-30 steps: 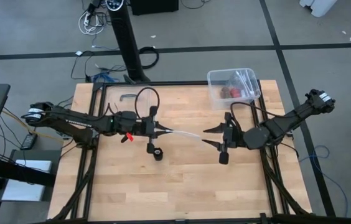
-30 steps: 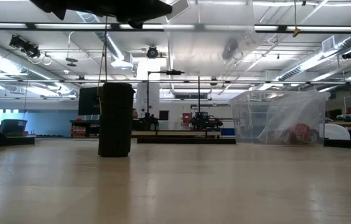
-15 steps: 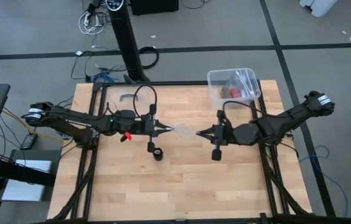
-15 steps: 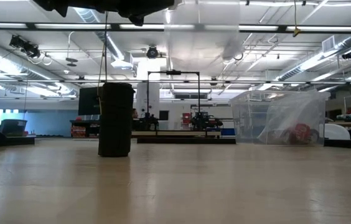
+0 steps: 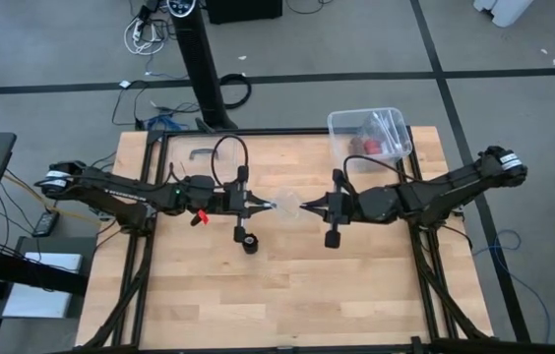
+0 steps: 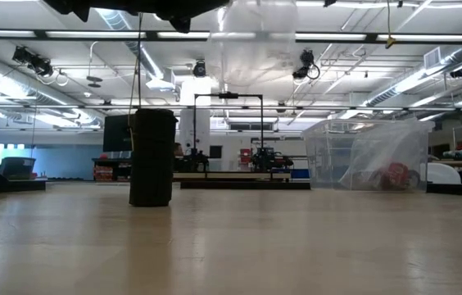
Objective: Roll bandage
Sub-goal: Prepare the transparent zip bag
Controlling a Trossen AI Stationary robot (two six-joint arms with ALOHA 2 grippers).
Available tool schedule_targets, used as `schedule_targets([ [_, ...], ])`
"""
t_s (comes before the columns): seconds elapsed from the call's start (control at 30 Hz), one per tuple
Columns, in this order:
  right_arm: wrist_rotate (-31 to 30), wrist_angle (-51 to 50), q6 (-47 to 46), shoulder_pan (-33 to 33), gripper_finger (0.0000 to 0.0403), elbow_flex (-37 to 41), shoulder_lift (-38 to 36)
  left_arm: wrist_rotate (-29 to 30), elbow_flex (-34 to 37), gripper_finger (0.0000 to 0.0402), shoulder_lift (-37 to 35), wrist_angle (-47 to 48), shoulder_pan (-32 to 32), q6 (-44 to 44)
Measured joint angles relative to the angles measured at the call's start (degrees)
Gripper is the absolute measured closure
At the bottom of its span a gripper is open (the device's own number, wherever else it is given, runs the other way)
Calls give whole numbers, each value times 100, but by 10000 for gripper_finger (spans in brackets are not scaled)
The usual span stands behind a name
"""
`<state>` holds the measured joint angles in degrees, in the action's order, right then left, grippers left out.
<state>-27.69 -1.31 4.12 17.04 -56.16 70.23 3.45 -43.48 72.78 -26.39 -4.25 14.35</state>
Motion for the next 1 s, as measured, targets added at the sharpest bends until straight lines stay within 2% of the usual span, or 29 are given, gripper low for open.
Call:
schedule_targets([
  [0.23, 347, 74, 0, -289, 402, 0, 192, 10, -350, 400, 378, 161, 0, 45],
  [0.4, 369, 48, 37, -330, 402, 2, 254, 79, -582, 400, 602, 423, 0, 167],
  [0.6, 490, 187, 66, -394, 403, 0, 371, 137, -590, 400, 642, 222, 4, 181],
  [0.73, 531, -75, 68, -409, 403, 0, 356, 164, -595, 400, 622, 397, 3, 188],
  [1.0, 175, -1104, -279, -198, 393, 0, 44, 210, -590, 399, 551, 716, 2, 191],
])
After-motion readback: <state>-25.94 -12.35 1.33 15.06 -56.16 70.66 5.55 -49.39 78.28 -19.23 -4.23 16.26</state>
